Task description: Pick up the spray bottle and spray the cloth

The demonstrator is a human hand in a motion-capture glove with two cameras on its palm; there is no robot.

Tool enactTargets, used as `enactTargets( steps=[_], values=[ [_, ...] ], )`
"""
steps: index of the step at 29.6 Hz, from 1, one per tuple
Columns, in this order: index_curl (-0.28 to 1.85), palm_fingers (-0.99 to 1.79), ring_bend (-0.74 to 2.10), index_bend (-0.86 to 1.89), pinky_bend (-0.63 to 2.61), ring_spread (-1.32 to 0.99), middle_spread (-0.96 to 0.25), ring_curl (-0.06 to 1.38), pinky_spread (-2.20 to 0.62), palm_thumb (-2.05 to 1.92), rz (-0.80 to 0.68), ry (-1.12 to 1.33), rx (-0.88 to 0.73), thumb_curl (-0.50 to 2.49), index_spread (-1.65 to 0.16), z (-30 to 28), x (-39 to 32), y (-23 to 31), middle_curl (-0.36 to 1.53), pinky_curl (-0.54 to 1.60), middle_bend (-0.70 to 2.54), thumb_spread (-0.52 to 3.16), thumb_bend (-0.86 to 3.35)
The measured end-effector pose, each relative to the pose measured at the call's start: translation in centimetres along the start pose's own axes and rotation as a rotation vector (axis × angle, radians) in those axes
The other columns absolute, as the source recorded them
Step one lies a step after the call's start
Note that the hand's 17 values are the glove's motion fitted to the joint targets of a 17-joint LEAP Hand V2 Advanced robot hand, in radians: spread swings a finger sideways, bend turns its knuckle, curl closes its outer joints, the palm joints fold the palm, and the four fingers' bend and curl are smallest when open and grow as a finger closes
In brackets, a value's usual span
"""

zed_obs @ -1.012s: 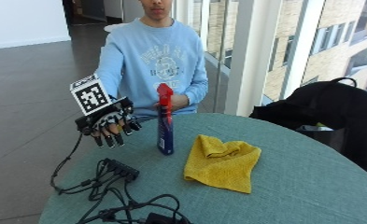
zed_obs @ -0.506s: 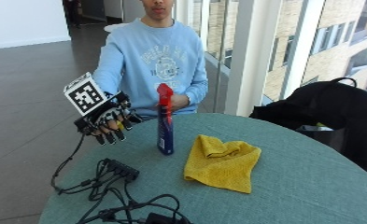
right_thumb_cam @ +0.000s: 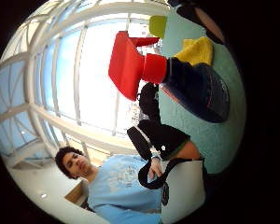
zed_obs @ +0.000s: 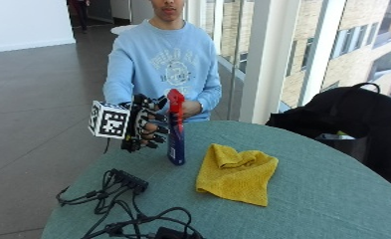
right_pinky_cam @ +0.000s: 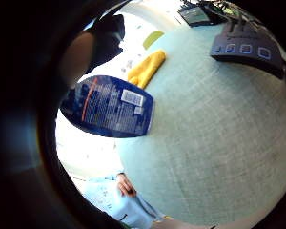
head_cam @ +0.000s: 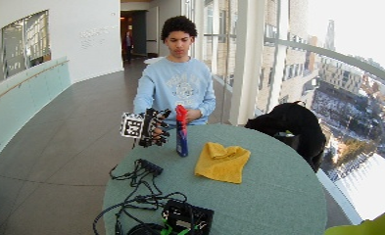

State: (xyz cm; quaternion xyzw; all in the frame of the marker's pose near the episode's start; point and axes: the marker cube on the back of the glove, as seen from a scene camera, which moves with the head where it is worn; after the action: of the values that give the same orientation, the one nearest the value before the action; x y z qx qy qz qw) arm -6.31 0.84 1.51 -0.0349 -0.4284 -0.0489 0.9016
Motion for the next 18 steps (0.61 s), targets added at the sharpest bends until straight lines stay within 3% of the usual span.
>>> enactTargets(
  steps=[18],
  values=[
    [0.2, 0.55, 0.35, 0.09, 0.33, -0.02, -0.08, 0.31, 0.22, 0.57, -0.013, -0.104, 0.009, 0.29, -0.4, 5.9, 0.1, -2.5, 0.37, 0.34, 0.35, 0.99, -0.02]
  ],
)
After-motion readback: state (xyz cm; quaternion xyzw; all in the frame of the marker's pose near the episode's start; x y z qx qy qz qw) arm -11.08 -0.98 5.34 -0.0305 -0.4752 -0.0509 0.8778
